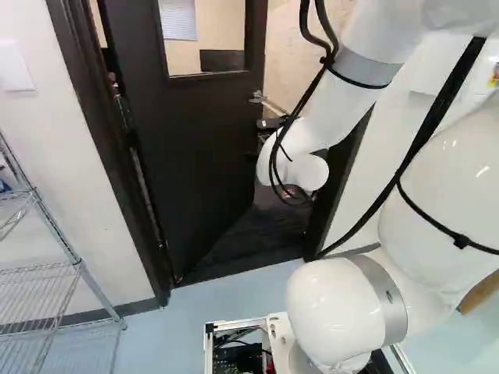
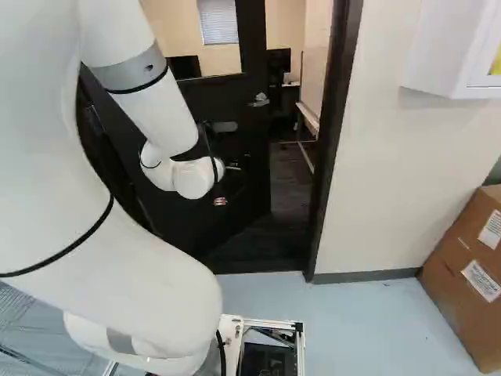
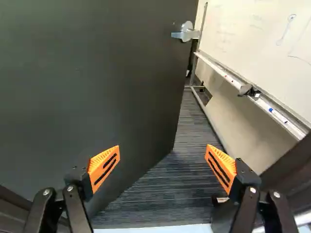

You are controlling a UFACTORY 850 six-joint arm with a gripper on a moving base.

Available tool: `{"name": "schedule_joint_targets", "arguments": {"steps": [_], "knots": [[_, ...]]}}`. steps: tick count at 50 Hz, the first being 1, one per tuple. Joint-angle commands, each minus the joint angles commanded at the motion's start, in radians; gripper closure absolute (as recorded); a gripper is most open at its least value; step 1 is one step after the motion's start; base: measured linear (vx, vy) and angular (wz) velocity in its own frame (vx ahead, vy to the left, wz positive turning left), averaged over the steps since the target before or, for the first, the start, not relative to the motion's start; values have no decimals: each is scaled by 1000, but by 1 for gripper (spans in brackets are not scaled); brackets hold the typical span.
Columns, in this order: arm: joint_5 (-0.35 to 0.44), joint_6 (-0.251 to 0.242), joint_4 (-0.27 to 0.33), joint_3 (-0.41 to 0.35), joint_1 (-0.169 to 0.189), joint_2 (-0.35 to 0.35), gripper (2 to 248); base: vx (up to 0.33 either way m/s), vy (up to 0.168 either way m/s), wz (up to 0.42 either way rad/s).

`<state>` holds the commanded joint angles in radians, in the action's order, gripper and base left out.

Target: Open the door and move inside

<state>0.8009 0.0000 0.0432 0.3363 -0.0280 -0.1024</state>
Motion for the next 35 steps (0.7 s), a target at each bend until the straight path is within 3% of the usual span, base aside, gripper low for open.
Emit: {"name": "schedule_joint_targets", "arguments": {"steps": [16, 35], "knots": [[0, 0, 0, 0, 0, 0, 3, 167, 98, 212], [0, 0, 0, 0, 0, 0, 3, 158, 53, -3]]}}
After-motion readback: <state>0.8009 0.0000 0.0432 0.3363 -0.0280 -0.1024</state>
